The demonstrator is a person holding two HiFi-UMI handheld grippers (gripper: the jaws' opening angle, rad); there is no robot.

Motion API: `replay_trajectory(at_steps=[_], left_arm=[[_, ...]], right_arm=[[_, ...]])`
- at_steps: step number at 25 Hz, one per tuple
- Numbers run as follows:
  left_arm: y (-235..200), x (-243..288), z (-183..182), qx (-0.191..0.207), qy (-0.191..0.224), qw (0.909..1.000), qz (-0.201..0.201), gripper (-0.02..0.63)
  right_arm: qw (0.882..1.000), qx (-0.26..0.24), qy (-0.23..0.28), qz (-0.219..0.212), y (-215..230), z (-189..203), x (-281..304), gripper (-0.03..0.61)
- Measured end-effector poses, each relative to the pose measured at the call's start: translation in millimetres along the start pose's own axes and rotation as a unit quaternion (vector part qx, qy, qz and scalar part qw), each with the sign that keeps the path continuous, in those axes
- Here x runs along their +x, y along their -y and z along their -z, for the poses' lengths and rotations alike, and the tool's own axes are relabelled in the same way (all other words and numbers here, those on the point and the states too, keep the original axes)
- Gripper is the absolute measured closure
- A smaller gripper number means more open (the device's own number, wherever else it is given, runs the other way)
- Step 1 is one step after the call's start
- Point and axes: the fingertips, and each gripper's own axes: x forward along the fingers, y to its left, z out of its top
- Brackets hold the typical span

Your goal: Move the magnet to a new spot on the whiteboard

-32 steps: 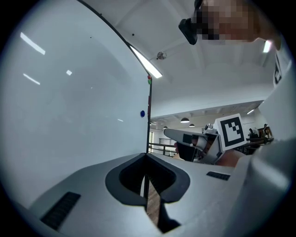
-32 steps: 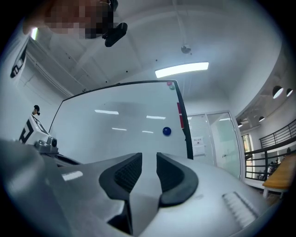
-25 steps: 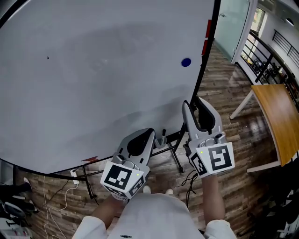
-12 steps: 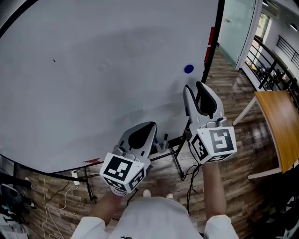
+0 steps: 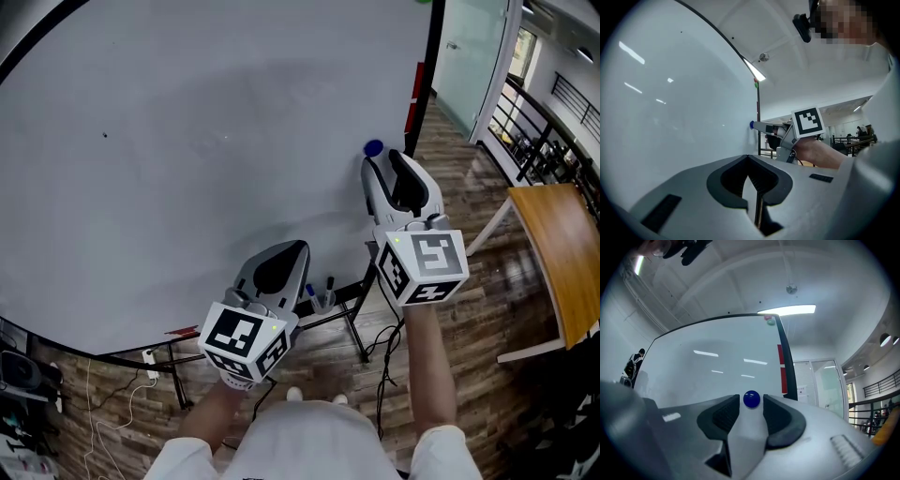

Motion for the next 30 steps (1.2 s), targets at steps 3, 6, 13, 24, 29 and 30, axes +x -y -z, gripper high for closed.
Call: replay_trajectory(at_steps=[3,6,13,24,29,30], left_arm=[[0,4,1,0.000,-0.001,1.0000,0.001,0.607],[2,7,2,-0.002,-0.003,1.0000,0.004,0.607],[-3,6,8,-0.007,-0.005,1.0000,-0.002,0.607],[3,2,8,-0.006,-0.007,1.0000,0.003,0.607],[1,-4,9,-0.006,-0.010,0.9999,-0.003,0.607],[0,-5,9,-0.007,-0.011,0.9999,-0.005,0.607]], right_arm=[[1.000,-0.007,-0.004,-0.003,2,2,6,0.425],[1.000,-0.009,-0.009,-0.002,4,7,9,0.425],[1.000,-0.009,-0.008,-0.008,2,1,15,0.426],[0.999,0.009,-0.022,-0.022,2,0,14,0.446],[0.999,0.017,-0.026,-0.025,-2,4,12,0.446],[0.999,0.017,-0.025,-0.024,-3,4,11,0.446]])
